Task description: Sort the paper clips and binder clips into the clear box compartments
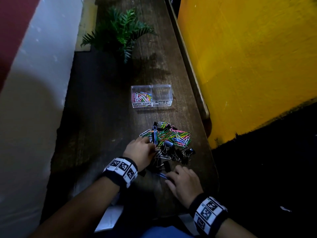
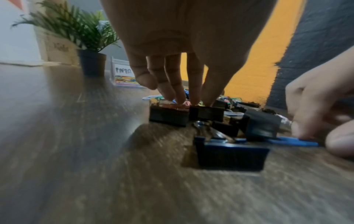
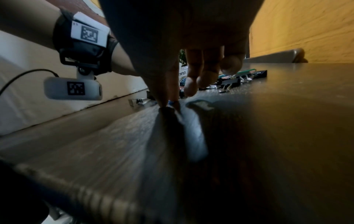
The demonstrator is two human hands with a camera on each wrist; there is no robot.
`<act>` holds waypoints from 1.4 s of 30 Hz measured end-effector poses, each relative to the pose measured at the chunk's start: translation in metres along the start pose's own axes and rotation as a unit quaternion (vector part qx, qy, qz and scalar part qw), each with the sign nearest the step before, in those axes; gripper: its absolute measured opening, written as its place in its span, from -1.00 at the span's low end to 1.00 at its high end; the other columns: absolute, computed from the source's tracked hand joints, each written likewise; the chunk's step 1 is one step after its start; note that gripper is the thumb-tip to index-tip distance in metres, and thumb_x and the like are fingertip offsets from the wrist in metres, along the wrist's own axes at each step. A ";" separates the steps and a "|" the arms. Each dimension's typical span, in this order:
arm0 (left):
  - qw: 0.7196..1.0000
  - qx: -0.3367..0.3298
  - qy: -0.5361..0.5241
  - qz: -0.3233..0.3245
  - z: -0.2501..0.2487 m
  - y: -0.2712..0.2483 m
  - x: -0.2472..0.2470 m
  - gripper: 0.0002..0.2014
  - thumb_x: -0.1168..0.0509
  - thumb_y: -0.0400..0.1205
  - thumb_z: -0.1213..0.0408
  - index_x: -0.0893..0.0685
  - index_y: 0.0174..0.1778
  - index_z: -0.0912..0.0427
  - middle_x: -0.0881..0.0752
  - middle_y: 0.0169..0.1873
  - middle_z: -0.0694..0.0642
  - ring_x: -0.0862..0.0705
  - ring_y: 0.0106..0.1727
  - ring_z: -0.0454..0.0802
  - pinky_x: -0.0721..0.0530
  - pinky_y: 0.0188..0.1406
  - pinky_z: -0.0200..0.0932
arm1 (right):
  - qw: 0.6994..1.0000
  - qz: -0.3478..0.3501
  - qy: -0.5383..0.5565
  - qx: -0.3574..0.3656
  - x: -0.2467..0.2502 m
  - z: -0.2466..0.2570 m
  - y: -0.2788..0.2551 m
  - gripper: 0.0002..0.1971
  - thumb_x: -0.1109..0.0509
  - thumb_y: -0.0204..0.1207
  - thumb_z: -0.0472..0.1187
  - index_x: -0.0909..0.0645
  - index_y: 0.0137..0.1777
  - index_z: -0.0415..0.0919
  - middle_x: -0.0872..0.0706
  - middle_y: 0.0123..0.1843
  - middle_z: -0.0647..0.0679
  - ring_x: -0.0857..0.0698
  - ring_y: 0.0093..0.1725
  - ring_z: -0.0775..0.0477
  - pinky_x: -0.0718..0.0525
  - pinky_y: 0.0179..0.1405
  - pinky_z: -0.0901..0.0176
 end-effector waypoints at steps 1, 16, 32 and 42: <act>1.000 0.010 -0.005 -0.003 0.002 0.000 0.000 -0.73 -0.20 0.62 -0.08 -0.70 0.06 -0.07 -0.62 0.03 -0.03 -0.57 0.16 0.04 -0.52 0.05 -0.09 | 1.000 0.001 -0.006 -0.005 -0.001 0.000 0.001 -0.74 -0.61 0.12 0.13 -0.69 -0.28 0.05 -0.58 -0.30 0.05 -0.62 -0.33 -0.05 -0.57 -0.37 0.13; 0.978 0.192 -0.078 0.039 0.017 0.038 0.026 -0.78 -0.24 0.59 0.15 -0.66 0.06 0.16 -0.72 0.03 0.24 -0.69 0.05 0.26 -0.55 -0.13 -0.08 | 0.997 0.078 -0.012 -0.002 -0.001 0.023 0.025 -0.73 -0.62 -0.03 -0.23 -0.63 -0.35 -0.12 -0.66 -0.35 -0.06 -0.69 -0.36 -0.14 -0.62 -0.44 0.15; 0.934 0.200 -0.270 -0.122 0.067 0.055 0.085 -0.91 -0.41 0.51 0.15 -0.68 -0.28 0.04 -0.74 -0.33 0.02 -0.72 -0.25 0.01 -0.73 -0.13 -0.10 | 0.987 0.156 0.014 -0.039 -0.008 0.020 0.023 -0.61 -0.33 0.46 -0.38 -0.44 0.30 -0.26 -0.50 0.31 -0.22 -0.49 0.29 -0.26 -0.47 0.26 -0.05; 0.967 0.215 -0.133 -0.042 0.104 0.134 0.119 -0.78 -0.39 0.54 0.18 -0.74 0.04 0.20 -0.75 -0.06 0.23 -0.71 -0.12 0.20 -0.67 -0.20 -0.08 | 0.996 0.064 0.006 0.067 -0.007 0.023 0.022 -0.62 -0.71 -0.02 -0.14 -0.60 -0.27 0.05 -0.58 -0.27 0.13 -0.60 -0.35 0.11 -0.60 -0.40 0.34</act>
Point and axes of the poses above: each hand's wrist, its own y-axis towards the middle knuckle, its own x-axis out of the back of the hand, z = x × y, the point moved 8 cm from there along y, towards the middle knuckle
